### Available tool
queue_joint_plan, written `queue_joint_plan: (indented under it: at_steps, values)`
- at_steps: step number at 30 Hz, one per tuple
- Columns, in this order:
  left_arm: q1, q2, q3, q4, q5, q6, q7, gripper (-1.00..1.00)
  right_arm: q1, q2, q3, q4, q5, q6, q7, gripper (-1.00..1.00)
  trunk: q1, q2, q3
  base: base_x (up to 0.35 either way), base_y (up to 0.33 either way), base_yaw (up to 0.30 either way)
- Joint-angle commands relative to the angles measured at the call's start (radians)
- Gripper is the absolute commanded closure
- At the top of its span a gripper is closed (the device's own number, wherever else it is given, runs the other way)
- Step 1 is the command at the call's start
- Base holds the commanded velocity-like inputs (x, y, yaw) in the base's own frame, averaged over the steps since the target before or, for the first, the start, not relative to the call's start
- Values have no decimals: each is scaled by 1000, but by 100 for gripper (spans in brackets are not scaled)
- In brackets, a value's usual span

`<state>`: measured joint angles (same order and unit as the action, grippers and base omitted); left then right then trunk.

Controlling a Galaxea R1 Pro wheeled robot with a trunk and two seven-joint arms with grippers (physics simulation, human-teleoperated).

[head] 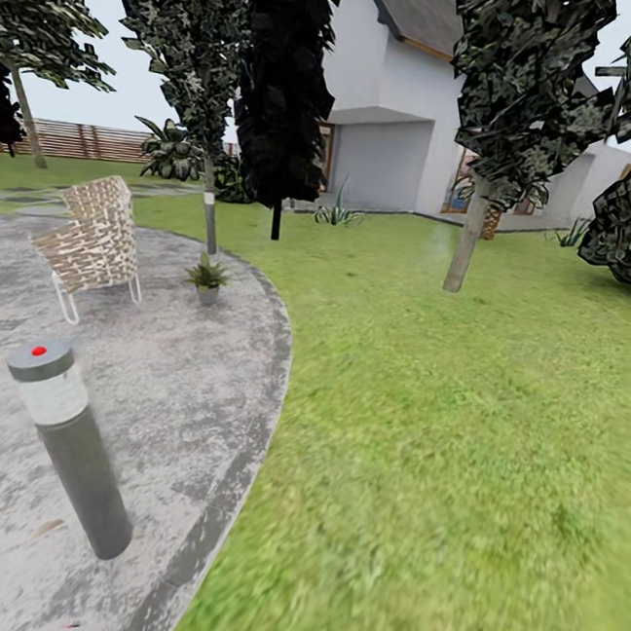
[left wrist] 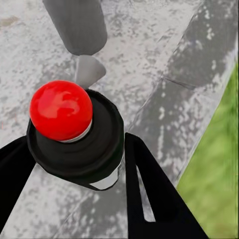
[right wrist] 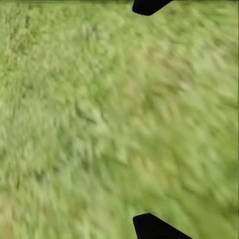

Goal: Pick up the pesticide atomizer in the garden and spray insectifuge to fully cover both potted plants in the garden.

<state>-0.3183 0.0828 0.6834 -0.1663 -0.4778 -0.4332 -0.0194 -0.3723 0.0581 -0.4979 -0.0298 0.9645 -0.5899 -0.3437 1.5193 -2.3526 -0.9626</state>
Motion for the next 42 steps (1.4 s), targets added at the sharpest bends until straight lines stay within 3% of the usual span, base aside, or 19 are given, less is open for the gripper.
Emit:
queue_joint_plan:
  at_steps: [1,16,42]
  values:
    - [-1,0,8,1,-8,-4,-2,100,0,0,-5,1,11,-1,-6,-100,0,0,-1,240,-198,0]
    - [-1,1,10,1,-5,-4,-2,100,0,3,-5,1,10,-1,-4,-100,0,0,-1,252,-182,0]
    - [0,2,10,1,-7,-4,-2,100,0,5,-5,2,10,-1,-4,-100,0,0,-1,338,-3,1]
